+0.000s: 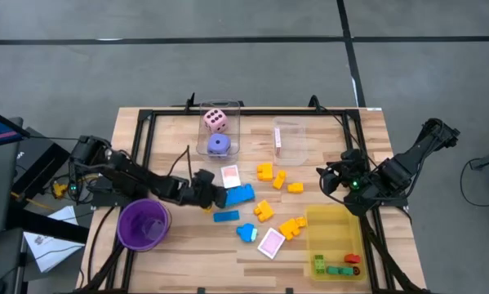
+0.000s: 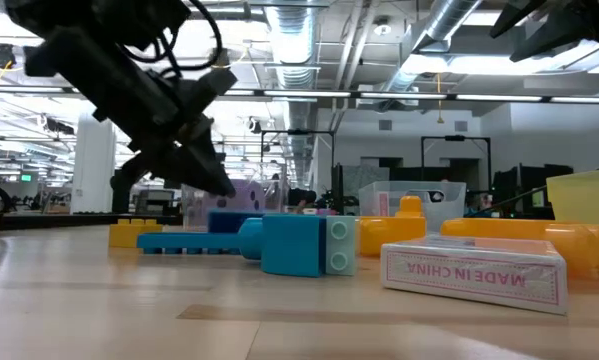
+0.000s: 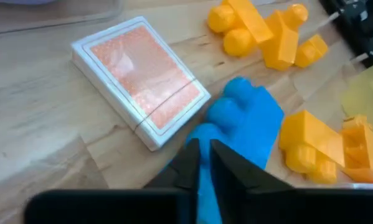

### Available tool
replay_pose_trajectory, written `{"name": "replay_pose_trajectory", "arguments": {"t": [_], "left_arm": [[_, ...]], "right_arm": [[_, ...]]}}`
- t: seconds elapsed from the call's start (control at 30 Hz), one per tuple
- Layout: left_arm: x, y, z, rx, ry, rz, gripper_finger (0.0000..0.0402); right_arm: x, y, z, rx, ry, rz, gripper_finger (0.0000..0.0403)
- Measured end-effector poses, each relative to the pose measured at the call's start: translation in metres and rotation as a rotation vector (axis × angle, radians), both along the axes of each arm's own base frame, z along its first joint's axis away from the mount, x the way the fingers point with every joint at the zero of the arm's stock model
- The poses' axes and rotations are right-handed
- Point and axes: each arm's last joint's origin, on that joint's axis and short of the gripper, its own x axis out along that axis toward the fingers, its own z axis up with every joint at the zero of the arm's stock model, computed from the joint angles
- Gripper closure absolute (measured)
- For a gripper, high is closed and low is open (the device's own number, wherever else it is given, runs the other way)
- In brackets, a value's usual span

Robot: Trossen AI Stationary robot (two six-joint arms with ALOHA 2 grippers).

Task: Pick & Place Toys
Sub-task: Put the top blue game piece into the bin

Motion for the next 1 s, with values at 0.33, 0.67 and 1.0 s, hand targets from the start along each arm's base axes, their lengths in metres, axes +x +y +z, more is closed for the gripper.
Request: {"name": "replay_pose_trajectory", "arguments": {"t": [0.33, 0.67, 1.0], "left_arm": [[0.000, -0.011, 0.004, -0.042, -0.067, -0.003, 0.0358], [0.001, -0.011, 0.004, -0.223, -0.140, 0.103, 0.0278], [0.000, 0.002, -0.005, -0.342, -0.070, 0.173, 0.0192]], "right_arm": [[0.000, 0.000, 0.000, 0.001, -0.001, 0.000, 0.0168], [0.001, 0.001, 0.000, 0.006, -0.007, 0.000, 0.0168], [0.001, 0.000, 0.000, 0.005, -0.007, -0.001, 0.0168]]}}
